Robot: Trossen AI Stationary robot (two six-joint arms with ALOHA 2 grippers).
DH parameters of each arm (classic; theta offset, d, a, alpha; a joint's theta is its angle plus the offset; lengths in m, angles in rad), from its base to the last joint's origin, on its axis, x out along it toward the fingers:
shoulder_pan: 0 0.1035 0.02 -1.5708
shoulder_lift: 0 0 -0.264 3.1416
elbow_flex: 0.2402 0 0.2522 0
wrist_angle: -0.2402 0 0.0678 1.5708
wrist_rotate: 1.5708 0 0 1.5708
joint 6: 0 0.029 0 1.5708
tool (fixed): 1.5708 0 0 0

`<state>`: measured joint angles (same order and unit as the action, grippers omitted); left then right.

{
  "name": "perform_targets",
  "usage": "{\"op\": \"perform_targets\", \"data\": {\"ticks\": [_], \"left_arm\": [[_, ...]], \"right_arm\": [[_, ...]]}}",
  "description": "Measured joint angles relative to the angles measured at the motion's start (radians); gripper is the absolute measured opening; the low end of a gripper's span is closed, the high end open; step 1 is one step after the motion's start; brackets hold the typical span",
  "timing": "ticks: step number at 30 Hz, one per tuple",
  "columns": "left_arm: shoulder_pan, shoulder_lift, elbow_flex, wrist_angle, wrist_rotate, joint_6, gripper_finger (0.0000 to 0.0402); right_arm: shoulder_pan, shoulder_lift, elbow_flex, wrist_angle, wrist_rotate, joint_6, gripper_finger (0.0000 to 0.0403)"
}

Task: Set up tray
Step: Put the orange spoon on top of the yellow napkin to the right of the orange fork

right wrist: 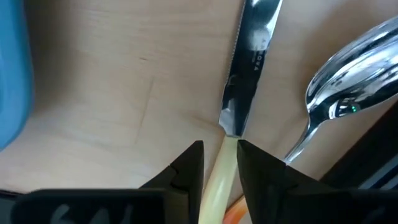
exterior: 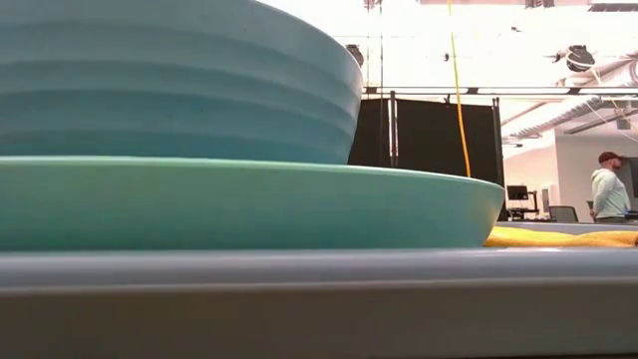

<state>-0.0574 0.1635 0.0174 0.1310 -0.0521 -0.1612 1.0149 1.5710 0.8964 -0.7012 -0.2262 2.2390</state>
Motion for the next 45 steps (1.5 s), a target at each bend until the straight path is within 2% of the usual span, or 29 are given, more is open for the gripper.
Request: {"op": "perform_targets", "data": {"ticks": [13, 14, 15, 18, 26, 33, 36, 39, 45], "left_arm": [[0.000, 0.000, 0.000, 0.000, 0.000, 0.000, 0.0058], [0.000, 0.000, 0.000, 0.000, 0.000, 0.000, 0.0058], [0.000, 0.000, 0.000, 0.000, 0.000, 0.000, 0.0058], [0.000, -0.001, 0.000, 0.002, 0.002, 0.000, 0.0058], [0.000, 0.027, -0.001, 0.027, 0.003, 0.000, 0.0058], [0.000, 0.033, 0.000, 0.028, 0.001, 0.000, 0.0058], [0.000, 0.033, 0.000, 0.031, 0.000, 0.000, 0.0058], [0.000, 0.033, 0.000, 0.028, -0.001, 0.000, 0.0058], [0.000, 0.033, 0.000, 0.030, 0.002, 0.000, 0.0058]], "right_arm": [[0.005, -0.051, 0.002, -0.058, -0.094, 0.031, 0.0086], [0.006, -0.056, 0.002, -0.082, -0.116, 0.028, 0.0086], [0.012, -0.064, 0.002, -0.139, -0.181, 0.039, 0.0086], [0.018, -0.077, -0.004, -0.223, -0.226, 0.051, 0.0079], [0.017, -0.108, -0.003, -0.249, -0.171, 0.052, 0.0047], [0.005, -0.096, -0.070, -0.054, -0.086, 0.038, 0.0043], [-0.006, -0.088, -0.117, -0.011, -0.121, 0.035, 0.0038], [-0.008, -0.092, -0.148, 0.017, -0.142, 0.032, 0.0017], [-0.017, -0.092, -0.180, 0.033, -0.134, 0.014, 0.0001]]}}
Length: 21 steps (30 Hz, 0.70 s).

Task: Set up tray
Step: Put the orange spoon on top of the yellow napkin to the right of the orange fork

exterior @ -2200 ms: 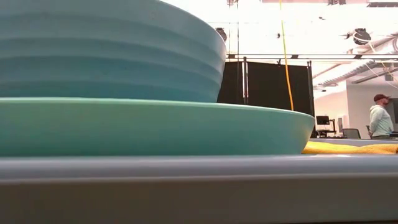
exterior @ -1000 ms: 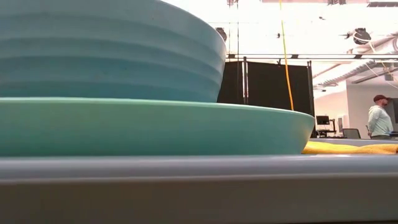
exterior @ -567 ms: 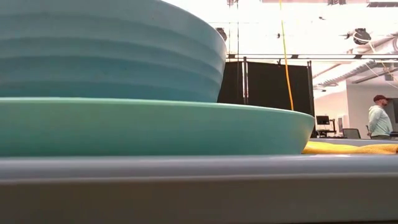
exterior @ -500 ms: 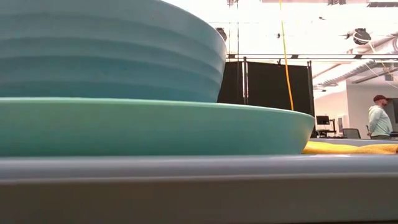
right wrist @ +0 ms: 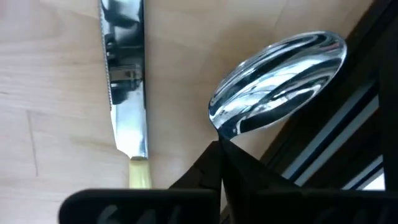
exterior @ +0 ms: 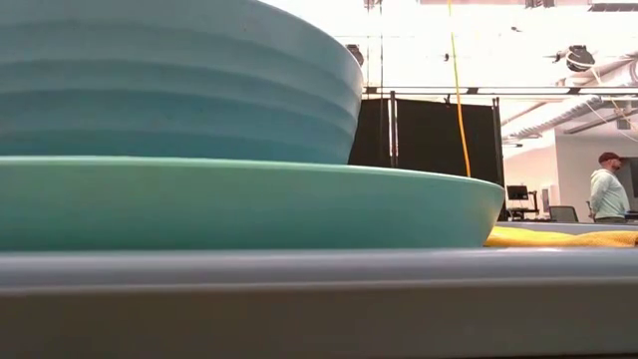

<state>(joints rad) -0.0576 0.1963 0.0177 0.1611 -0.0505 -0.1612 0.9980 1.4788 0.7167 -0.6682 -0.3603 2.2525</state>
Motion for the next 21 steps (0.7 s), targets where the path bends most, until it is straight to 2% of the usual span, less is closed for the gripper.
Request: {"op": "perform_targets", "data": {"ticks": [3, 10, 15, 21], "left_arm": [[0.000, 0.000, 0.000, -0.001, 0.000, 0.000, 0.0058], [0.000, 0.000, 0.000, -0.001, 0.000, 0.000, 0.0058], [0.000, 0.000, 0.000, -0.001, -0.001, 0.000, 0.0058], [0.000, 0.000, 0.000, -0.001, -0.001, 0.000, 0.0058]], "right_arm": [[-0.013, 0.000, -0.002, 0.003, 0.039, -0.012, 0.0001], [-0.056, 0.001, -0.004, -0.009, 0.052, -0.051, 0.0001], [-0.091, 0.002, -0.017, -0.013, 0.131, -0.081, 0.0000], [-0.147, 0.002, -0.071, 0.052, 0.125, -0.165, 0.0000]]}}
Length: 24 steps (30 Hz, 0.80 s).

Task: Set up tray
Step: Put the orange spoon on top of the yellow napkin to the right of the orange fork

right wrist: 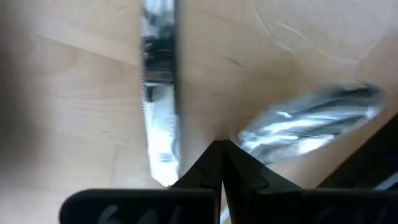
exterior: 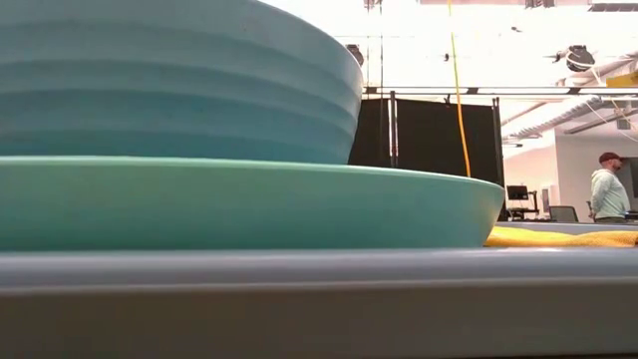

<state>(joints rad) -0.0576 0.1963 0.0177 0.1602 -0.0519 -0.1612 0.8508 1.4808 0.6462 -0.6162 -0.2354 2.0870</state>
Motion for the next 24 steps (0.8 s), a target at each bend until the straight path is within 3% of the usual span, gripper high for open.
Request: {"op": "perform_targets", "data": {"ticks": [7, 18, 24], "left_arm": [[0.000, 0.000, 0.000, 0.000, 0.000, 0.000, 0.0058], [0.000, 0.000, 0.000, 0.000, 0.000, 0.000, 0.0058], [0.000, 0.000, 0.000, 0.000, 0.000, 0.000, 0.0058]], "right_arm": [[-0.054, -0.012, -0.003, -0.058, -0.011, -0.113, 0.0000], [-0.081, -0.167, 0.006, -0.148, 0.104, -0.114, 0.0000], [-0.092, -0.229, 0.007, -0.156, 0.068, -0.109, 0.0000]]}}
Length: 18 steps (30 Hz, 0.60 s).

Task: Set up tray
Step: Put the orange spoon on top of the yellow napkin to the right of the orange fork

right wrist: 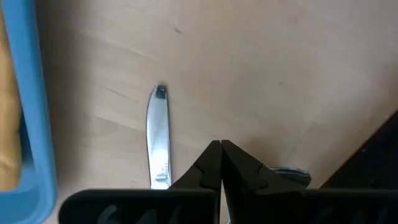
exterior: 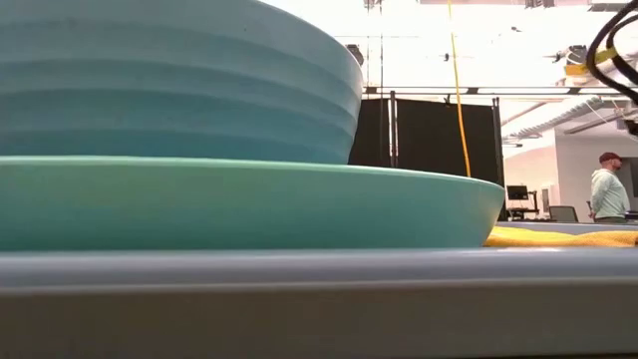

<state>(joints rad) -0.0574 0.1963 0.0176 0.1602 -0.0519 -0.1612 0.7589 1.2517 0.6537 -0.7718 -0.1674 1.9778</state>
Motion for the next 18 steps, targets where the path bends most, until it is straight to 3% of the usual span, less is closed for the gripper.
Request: {"op": "perform_targets", "data": {"ticks": [8, 18], "left_arm": [[0.000, 0.000, 0.000, 0.000, 0.000, 0.000, 0.0058], [0.000, 0.000, 0.000, 0.000, 0.000, 0.000, 0.0058]], "right_arm": [[0.001, -0.013, 0.002, 0.007, -0.170, 0.008, 0.0000], [0.002, -0.013, -0.001, -0.011, -0.201, 0.011, 0.0000]]}}
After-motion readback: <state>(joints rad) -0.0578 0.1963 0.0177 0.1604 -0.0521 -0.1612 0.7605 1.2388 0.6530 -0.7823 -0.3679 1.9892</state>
